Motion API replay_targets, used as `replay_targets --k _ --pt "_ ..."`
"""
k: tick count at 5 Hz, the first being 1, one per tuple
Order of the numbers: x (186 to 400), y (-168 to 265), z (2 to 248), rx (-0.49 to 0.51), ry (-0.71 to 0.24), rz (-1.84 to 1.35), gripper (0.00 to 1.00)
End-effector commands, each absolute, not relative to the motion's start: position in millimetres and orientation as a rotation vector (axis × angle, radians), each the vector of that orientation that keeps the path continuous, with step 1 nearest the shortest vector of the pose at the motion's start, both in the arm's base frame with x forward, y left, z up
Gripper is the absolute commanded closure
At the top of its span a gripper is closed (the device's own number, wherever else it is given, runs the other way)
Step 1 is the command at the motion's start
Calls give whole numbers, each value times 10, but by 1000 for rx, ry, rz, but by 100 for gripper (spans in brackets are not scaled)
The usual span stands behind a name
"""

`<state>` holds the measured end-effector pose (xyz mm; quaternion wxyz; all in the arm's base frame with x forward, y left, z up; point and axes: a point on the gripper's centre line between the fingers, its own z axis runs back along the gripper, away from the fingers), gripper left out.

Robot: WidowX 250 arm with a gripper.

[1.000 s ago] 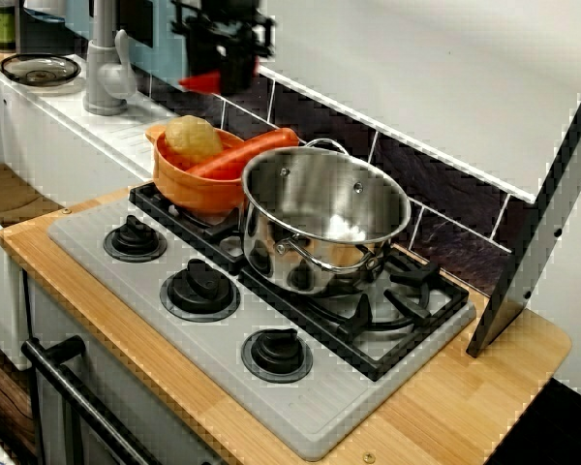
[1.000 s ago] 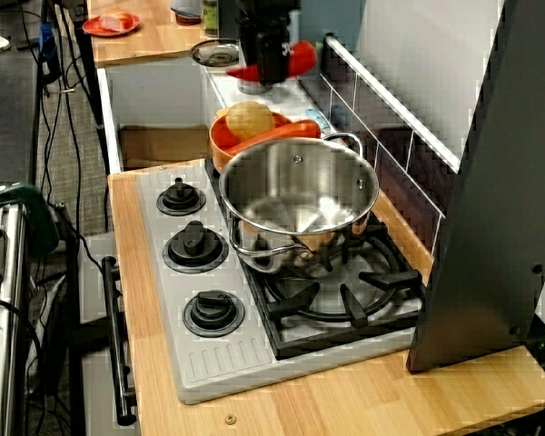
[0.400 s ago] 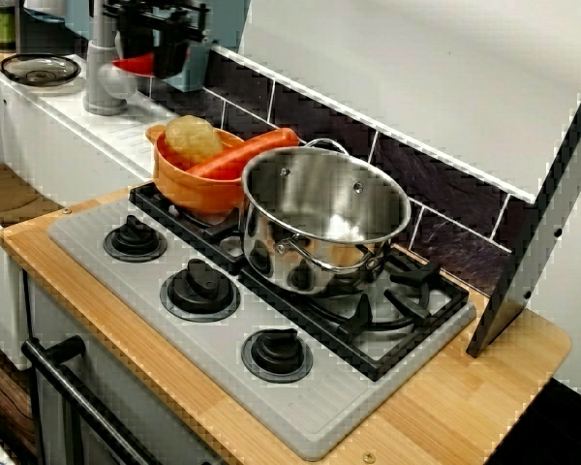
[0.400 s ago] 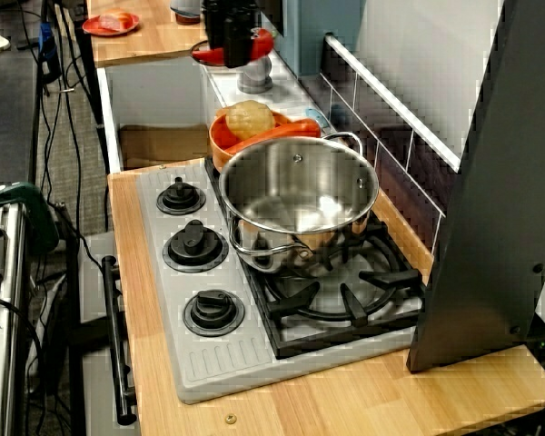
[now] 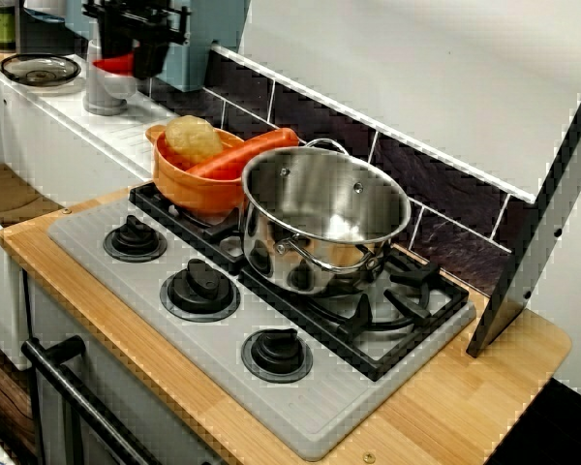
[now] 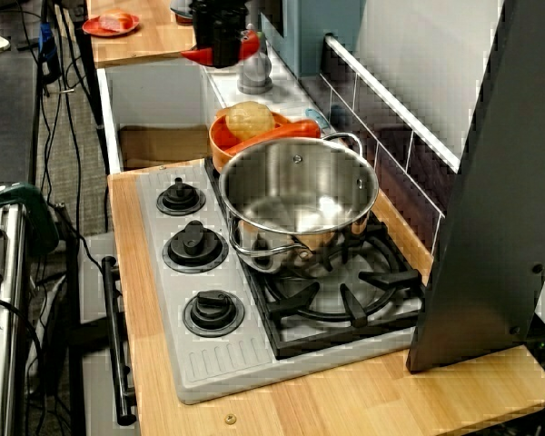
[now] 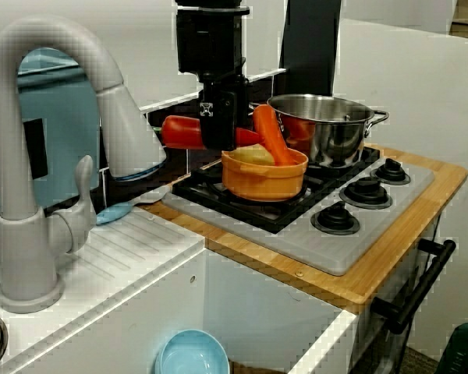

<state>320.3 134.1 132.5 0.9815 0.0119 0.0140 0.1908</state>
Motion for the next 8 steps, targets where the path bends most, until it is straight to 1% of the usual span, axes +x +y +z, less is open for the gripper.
replay_targets --k 1,3,5,6,8 --pt "3147 1477 1425 42 4 407 100" --pt "3145 1481 1404 35 4 411 100" --pt "3126 1392 1409 27 -17 368 100" --pt "3150 1416 1395 48 27 391 0" --pt "3226 1333 1373 70 28 363 0"
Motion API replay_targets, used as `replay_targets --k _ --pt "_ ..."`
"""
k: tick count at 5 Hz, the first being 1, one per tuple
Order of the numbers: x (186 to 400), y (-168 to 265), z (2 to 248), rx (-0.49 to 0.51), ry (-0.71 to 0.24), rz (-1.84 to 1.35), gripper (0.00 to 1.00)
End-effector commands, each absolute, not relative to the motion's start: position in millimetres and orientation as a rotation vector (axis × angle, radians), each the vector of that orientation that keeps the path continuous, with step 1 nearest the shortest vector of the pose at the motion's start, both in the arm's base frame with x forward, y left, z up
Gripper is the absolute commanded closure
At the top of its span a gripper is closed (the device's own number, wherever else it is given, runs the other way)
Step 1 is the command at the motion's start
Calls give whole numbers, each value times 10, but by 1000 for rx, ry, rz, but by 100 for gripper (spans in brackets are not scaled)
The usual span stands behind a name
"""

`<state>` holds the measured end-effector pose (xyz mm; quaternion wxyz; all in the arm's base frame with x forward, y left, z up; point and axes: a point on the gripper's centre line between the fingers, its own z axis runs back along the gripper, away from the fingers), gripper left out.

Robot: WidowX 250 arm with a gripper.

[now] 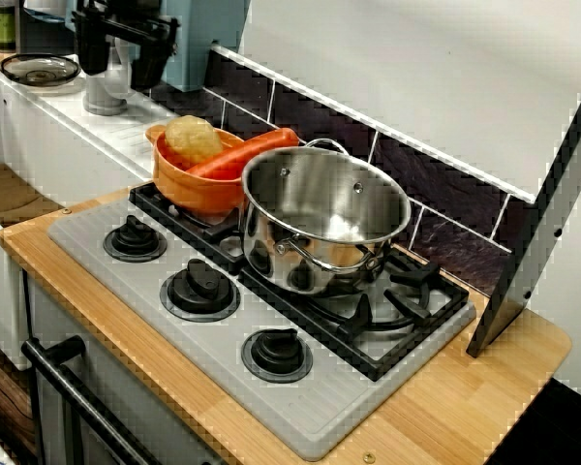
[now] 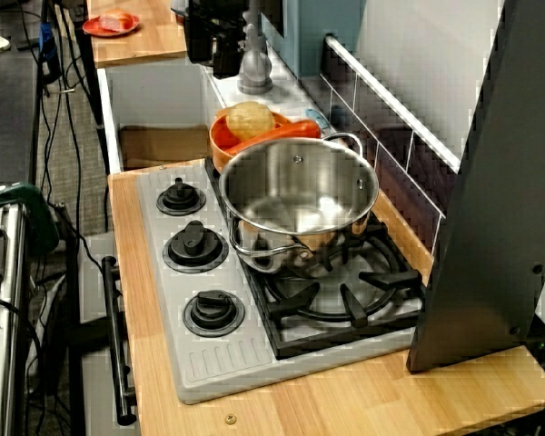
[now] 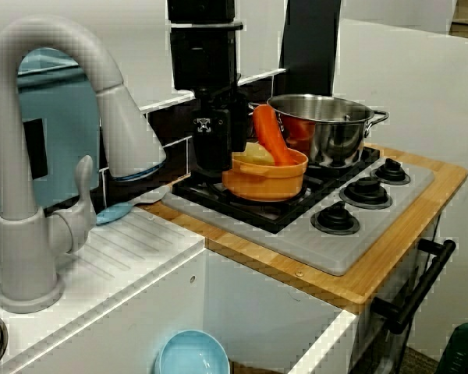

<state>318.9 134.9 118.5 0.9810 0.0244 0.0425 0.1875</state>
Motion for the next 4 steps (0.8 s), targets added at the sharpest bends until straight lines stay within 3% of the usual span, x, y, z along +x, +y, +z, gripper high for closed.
replay_targets --k 1,4 --pt "3208 1254 1364 83 6 338 0" --pt "3291 1114 1470 32 -23 335 0"
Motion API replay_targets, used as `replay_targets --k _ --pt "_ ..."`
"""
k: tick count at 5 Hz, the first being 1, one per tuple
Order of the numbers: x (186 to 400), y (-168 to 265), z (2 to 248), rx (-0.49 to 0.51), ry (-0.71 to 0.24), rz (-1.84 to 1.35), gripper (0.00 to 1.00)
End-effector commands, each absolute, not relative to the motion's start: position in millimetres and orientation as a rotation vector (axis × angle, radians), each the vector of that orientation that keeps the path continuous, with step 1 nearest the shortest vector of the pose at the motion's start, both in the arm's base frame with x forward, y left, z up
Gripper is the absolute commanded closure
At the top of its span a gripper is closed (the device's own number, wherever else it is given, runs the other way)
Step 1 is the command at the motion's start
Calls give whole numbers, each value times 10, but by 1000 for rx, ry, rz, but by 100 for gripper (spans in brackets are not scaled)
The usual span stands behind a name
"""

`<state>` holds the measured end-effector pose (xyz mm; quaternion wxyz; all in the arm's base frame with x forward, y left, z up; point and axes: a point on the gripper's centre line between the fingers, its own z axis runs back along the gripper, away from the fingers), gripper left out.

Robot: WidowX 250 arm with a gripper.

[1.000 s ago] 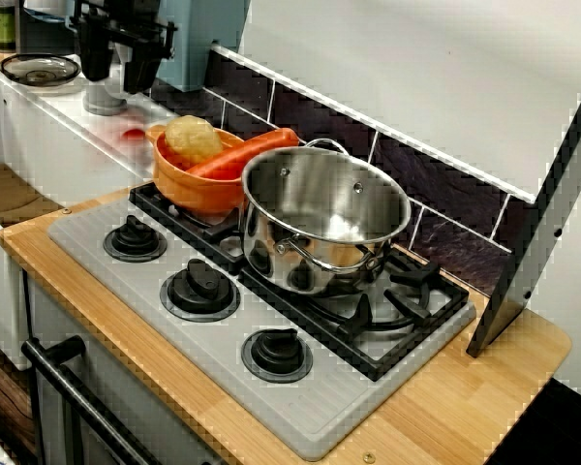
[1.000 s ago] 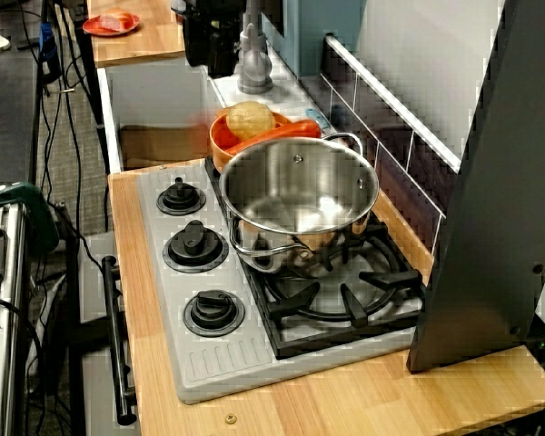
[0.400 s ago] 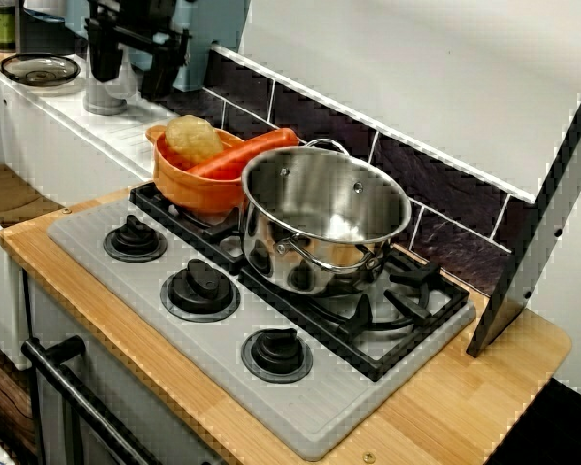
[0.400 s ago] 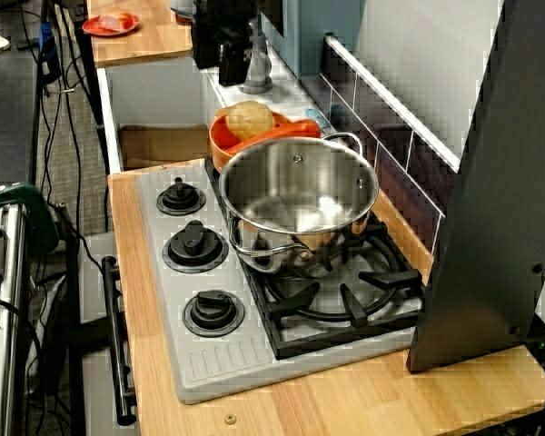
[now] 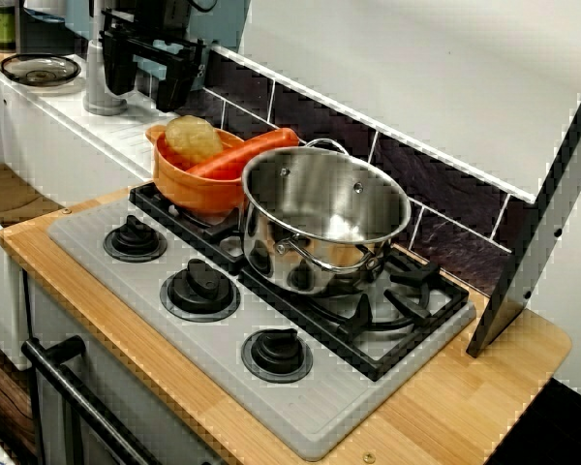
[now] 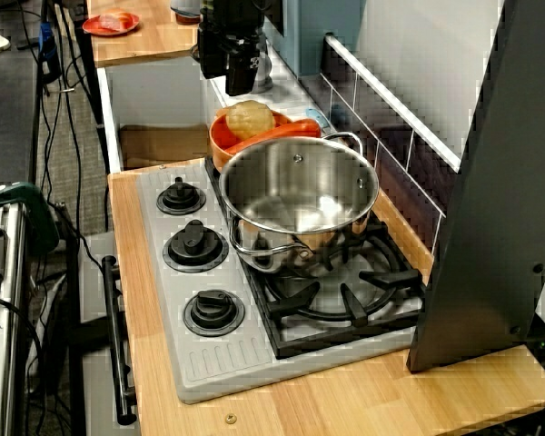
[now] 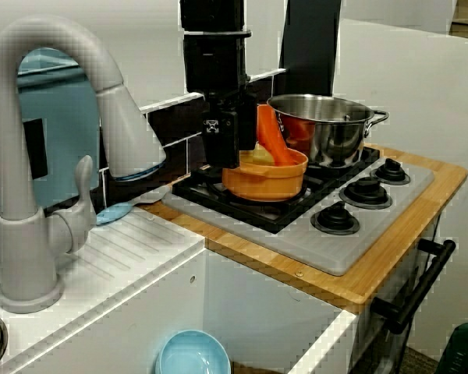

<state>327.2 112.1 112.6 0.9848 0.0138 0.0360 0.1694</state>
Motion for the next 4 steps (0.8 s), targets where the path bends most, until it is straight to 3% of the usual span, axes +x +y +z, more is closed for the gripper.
replay_targets --k 1,2,4 --pt "3275 1031 1546 -3 -40 310 0" --pt "3257 865 1648 -56 -57 250 0" --pt "3256 549 1628 -91 -72 132 0"
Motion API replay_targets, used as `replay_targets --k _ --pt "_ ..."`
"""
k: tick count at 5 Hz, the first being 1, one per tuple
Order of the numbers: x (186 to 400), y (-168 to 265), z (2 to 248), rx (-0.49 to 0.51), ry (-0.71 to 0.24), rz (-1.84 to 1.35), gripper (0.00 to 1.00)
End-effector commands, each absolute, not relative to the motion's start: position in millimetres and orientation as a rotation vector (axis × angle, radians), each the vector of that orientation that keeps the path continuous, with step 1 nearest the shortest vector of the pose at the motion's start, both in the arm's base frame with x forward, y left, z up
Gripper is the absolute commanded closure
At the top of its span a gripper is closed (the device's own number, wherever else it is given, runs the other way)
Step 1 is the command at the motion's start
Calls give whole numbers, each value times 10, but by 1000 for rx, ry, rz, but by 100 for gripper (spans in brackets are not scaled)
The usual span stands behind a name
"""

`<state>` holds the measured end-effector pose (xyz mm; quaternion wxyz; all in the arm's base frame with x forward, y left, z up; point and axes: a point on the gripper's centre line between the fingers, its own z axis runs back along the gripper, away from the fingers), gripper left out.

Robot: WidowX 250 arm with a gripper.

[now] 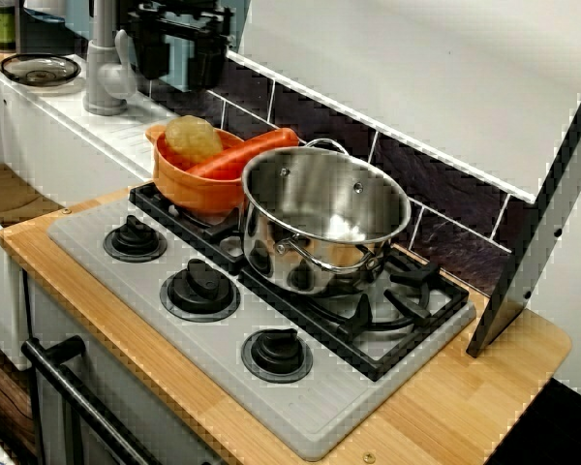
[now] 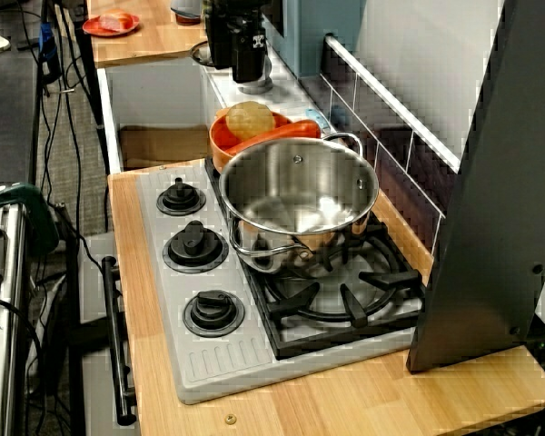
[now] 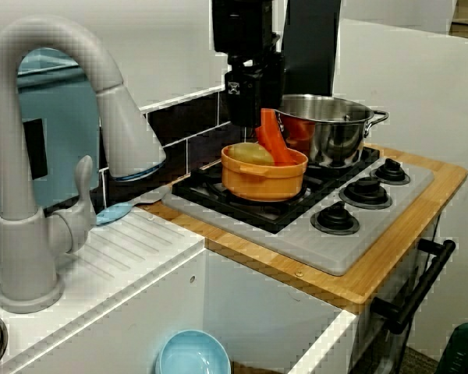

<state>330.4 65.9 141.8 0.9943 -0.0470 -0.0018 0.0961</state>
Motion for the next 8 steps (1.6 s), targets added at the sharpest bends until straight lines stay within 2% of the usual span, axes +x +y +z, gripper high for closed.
replay_targets --k 1,3,4,5,6,8 --pt "3268 462 1613 -93 -80 131 0" --pt "3284 433 1588 -97 -83 112 0" --pt "3298 450 1538 -95 -135 -95 0" --pt "3297 448 1479 -96 -171 -121 0" --pt "3281 438 1459 -105 -168 -128 0" --pt "3265 430 1419 -219 -170 -163 0"
